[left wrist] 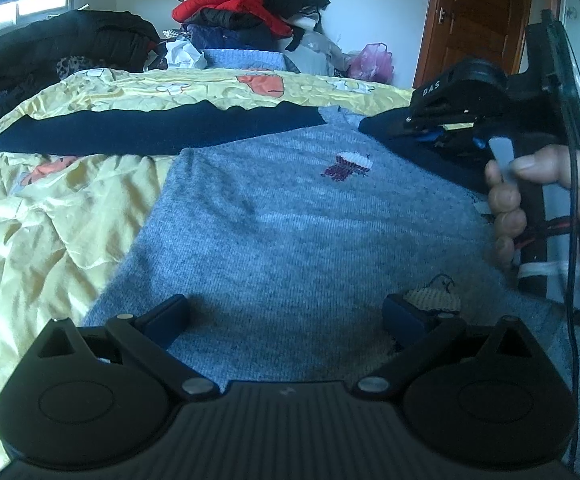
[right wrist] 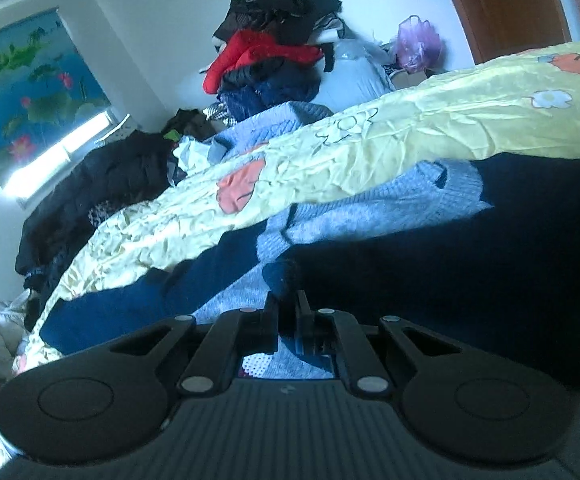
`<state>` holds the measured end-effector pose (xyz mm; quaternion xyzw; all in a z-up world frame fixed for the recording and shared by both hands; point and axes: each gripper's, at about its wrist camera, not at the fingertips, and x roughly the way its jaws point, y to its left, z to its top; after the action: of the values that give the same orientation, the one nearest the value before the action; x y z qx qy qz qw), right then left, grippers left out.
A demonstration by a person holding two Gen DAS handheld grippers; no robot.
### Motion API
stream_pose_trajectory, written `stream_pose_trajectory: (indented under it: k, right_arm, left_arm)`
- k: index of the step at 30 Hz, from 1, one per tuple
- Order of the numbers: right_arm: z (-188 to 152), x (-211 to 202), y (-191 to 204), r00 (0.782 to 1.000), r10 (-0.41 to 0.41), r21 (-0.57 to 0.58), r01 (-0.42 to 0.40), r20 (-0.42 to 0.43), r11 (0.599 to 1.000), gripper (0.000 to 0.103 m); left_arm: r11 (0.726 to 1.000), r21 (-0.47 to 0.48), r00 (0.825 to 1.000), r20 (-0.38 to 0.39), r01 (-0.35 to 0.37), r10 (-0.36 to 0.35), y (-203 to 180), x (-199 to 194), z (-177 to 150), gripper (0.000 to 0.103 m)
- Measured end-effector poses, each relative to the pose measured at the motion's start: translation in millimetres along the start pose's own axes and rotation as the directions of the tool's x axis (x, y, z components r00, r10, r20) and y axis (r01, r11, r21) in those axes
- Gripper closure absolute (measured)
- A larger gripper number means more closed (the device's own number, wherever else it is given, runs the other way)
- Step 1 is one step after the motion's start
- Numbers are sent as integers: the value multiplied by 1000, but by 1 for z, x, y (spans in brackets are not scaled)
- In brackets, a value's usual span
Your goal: Fold small clothes
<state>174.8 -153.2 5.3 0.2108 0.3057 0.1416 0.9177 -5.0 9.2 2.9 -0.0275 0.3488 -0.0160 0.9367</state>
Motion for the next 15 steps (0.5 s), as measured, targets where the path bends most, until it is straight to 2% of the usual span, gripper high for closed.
stream_pose_trajectory:
  k: [4,6,9,10,11,15]
  right_arm:
    - [-11,8,5,1000,-2,-16,2,-15,1000,86]
    - [-15,12,5,999,10,-14,-10,-36,1000,81]
    - [-17,6,-1,998,50,35,-49,-46,998,66]
    - [-17,-2,-5,997,74,57,-72,-32,996,58]
    - [-19,-13,-8,996,83,69,-82,-12,994,56]
    - [-31,-65,-28,998,48,52,-50,44,997,56]
  left_arm:
    - [1000,-6,1000,3,4,-4,1,0,0,0]
    - [1000,-6,1000,3,3,-3,0,0,0,0]
    - [1000,3,1000,2,1,-1,1,-1,-1,0]
    - [1000,2,1000,3,3,-3,1,-1,-1,0]
    - [1000,6,1000,1,3,-3,1,-1,-1,0]
    - [1000,2,1000,4,28,-28,4,-4,2,0]
